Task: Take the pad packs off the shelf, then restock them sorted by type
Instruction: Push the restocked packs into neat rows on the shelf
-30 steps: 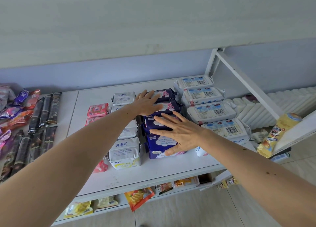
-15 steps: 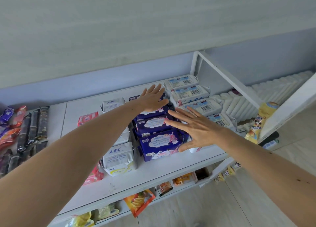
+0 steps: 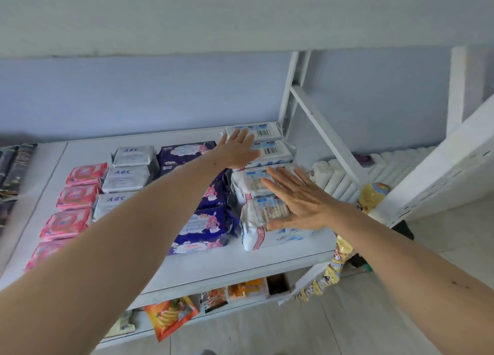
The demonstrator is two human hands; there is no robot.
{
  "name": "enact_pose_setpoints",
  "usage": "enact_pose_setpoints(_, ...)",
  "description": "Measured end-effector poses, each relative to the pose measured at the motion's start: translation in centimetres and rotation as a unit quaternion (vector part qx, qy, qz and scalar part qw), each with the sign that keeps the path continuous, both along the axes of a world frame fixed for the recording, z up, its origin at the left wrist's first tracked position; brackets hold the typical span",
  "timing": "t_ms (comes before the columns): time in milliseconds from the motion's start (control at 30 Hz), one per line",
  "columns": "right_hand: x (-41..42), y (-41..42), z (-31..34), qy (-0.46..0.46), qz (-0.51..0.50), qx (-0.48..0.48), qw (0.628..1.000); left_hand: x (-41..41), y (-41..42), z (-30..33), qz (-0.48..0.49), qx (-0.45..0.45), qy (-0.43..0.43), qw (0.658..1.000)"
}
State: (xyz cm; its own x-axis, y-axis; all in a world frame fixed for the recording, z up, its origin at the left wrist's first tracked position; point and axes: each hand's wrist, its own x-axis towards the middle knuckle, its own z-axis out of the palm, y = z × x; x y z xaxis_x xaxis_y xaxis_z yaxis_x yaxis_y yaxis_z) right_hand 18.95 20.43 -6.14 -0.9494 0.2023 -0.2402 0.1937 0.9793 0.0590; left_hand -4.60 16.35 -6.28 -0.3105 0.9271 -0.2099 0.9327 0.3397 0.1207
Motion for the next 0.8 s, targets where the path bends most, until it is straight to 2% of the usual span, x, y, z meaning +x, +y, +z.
enact_pose_setpoints(367, -0.4, 0.5, -0.9, -0.001, 0.007, -0.022, 1.0, 0.3, 0.3, -0.7, 0.014, 0.01, 0.0, 1.0)
enact_pose_setpoints(467, -0.7, 0.5, -0.2, 0.049, -0.045, -0.101, 0.993, 0.3, -0.7, -0.1, 0.023, 0.055, -0.028, 0.998)
enact_pose_setpoints(567, -2.0, 1.7, -0.8, 0.145, -0.148, -0.177, 0.962, 0.3, -2.8, 0.1, 0.042, 0.088, -0.047, 0.994)
enact_pose_setpoints(667, -3.7, 3.3, -1.2, 0.201, -0.239, -0.211, 0.926, 0.8, -4.9, -0.5, 0.073, 0.105, -0.072, 0.989)
enact_pose_setpoints(733, -4.7, 3.8, -0.9, 0.24, -0.296, -0.244, 0.892, 1.7, -5.7, -0.9, 0.113, 0.16, -0.137, 0.971)
enact_pose_setpoints(800, -5.7, 4.5, -0.4, 0.288, -0.351, -0.27, 0.849, 3.2, -5.8, -1.2, 0.155, 0.235, -0.219, 0.934)
